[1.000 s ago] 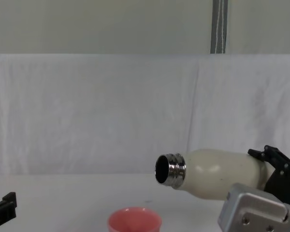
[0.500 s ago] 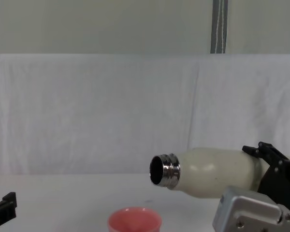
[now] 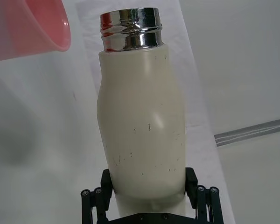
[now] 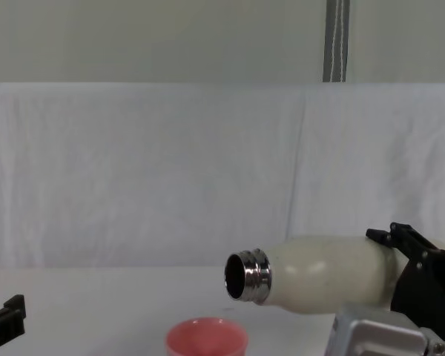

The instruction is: Grasp the thermos with one hand and pour water into the cup lid.

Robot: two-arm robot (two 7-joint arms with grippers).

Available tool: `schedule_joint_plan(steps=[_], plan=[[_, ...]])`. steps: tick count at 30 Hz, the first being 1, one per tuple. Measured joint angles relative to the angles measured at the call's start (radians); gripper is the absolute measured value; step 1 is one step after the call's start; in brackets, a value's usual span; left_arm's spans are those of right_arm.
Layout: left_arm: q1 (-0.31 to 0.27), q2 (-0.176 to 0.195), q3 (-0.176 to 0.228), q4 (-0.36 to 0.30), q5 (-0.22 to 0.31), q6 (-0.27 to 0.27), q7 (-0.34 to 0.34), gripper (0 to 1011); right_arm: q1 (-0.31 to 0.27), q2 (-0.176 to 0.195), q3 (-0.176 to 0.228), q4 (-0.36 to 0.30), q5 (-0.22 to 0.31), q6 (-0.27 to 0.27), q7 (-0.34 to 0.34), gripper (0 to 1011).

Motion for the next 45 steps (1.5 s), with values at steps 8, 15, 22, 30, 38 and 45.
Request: schedule_joint_plan(steps=[8, 15, 22, 30, 38, 45], plan=[[0.0, 0.0, 0.0, 0.0, 0.0, 0.0, 0.0, 1001, 0.002, 0.006, -0.006, -0.003, -0.012, 0.008, 0.0, 961], [0.0, 0.0, 0.0, 0.0, 0.0, 0.0, 0.0, 1001, 0.005, 0.007, -0.009, -0.004, -0.018, 0.013, -0.001, 961], [0.0, 0.0, 0.0, 0.0, 0.0, 0.0, 0.0, 1001, 0.008, 0.009, -0.011, -0.006, -0.022, 0.02, -0.001, 961], [0.0, 0.0, 0.0, 0.0, 0.0, 0.0, 0.0, 1001, 0.01, 0.008, -0.011, -0.006, -0.023, 0.021, -0.003, 961], [0.0, 0.0, 0.0, 0.0, 0.0, 0.0, 0.0, 1001, 0.012, 0.009, -0.013, -0.006, -0.026, 0.021, -0.005, 961], [0.0, 0.0, 0.0, 0.0, 0.0, 0.0, 0.0, 1001, 0.015, 0.01, -0.014, -0.005, -0.027, 0.021, -0.006, 961]])
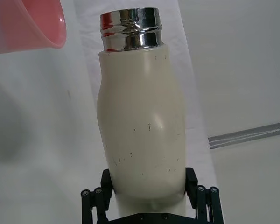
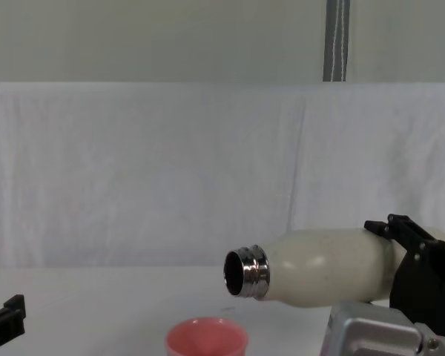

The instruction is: Grasp the thermos with one hand and pour water into the cup lid.

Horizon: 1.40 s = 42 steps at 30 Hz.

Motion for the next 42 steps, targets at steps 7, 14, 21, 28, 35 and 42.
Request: schedule_joint_plan(steps=[7, 14, 21, 28, 35, 42], plan=[[0.0, 0.0, 0.0, 0.0, 0.0, 0.0, 0.0, 1001, 0.001, 0.001, 0.0, 0.0, 0.0, 0.0, 0.0, 961], [0.0, 0.0, 0.0, 0.0, 0.0, 0.0, 0.0, 1001, 0.001, 0.002, -0.001, 0.0, 0.0, -0.001, 0.0, 961], [0.0, 0.0, 0.0, 0.0, 0.0, 0.0, 0.0, 1001, 0.003, 0.003, -0.004, 0.0, -0.005, -0.001, 0.0, 961], [0.0, 0.0, 0.0, 0.0, 0.0, 0.0, 0.0, 1001, 0.007, 0.004, -0.007, 0.001, -0.01, -0.001, -0.002, 961], [0.0, 0.0, 0.0, 0.0, 0.0, 0.0, 0.0, 1001, 0.009, 0.006, -0.008, 0.002, -0.012, 0.0, -0.003, 961], [0.0, 0.0, 0.0, 0.0, 0.0, 0.0, 0.0, 1001, 0.009, 0.009, -0.008, 0.001, -0.012, 0.0, -0.003, 961]])
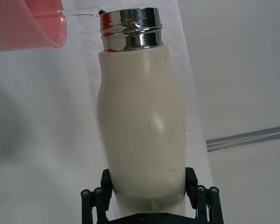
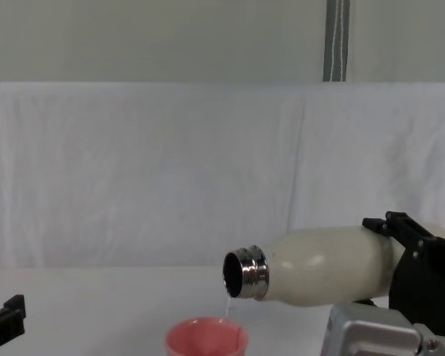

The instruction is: Grasp the thermos with one hand and pour water into the cup lid.

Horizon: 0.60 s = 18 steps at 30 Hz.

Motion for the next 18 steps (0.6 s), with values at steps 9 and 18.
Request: schedule_joint_plan(steps=[9, 18], plan=[[0.0, 0.0, 0.0, 0.0, 0.0, 0.0, 0.0, 1001, 0.0, 0.0, 0.001, -0.001, 0.001, 0.0, 0.0, 961], [0.0, 0.0, 0.0, 0.0, 0.0, 0.0, 0.0, 1001, -0.001, -0.001, 0.001, -0.001, 0.002, 0.0, 0.0, 961]])
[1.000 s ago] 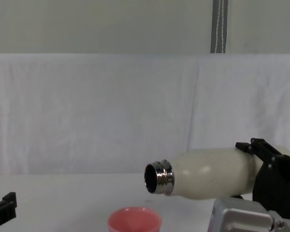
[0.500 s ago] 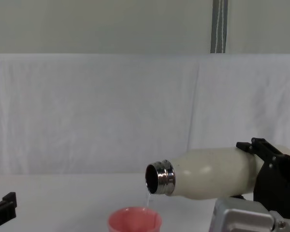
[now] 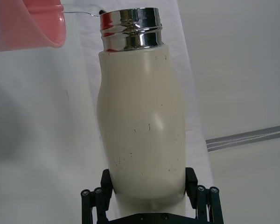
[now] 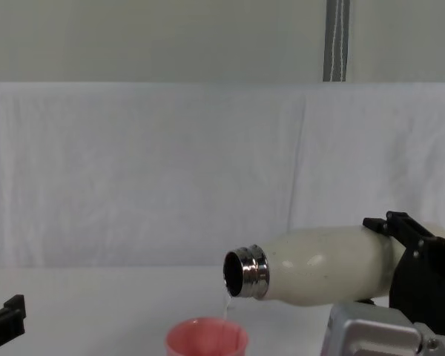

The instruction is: Grasp the thermos with one hand and pour water into the cup lid.

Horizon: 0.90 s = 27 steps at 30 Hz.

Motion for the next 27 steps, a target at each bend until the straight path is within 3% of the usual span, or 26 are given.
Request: schedule_joint_plan(steps=[27], plan=[[0.0, 0.0, 0.0, 0.0, 0.0, 0.0, 0.0, 1001, 0.0, -0.001, -0.001, 0.005, 0.0, 0.0, -0.002, 961]])
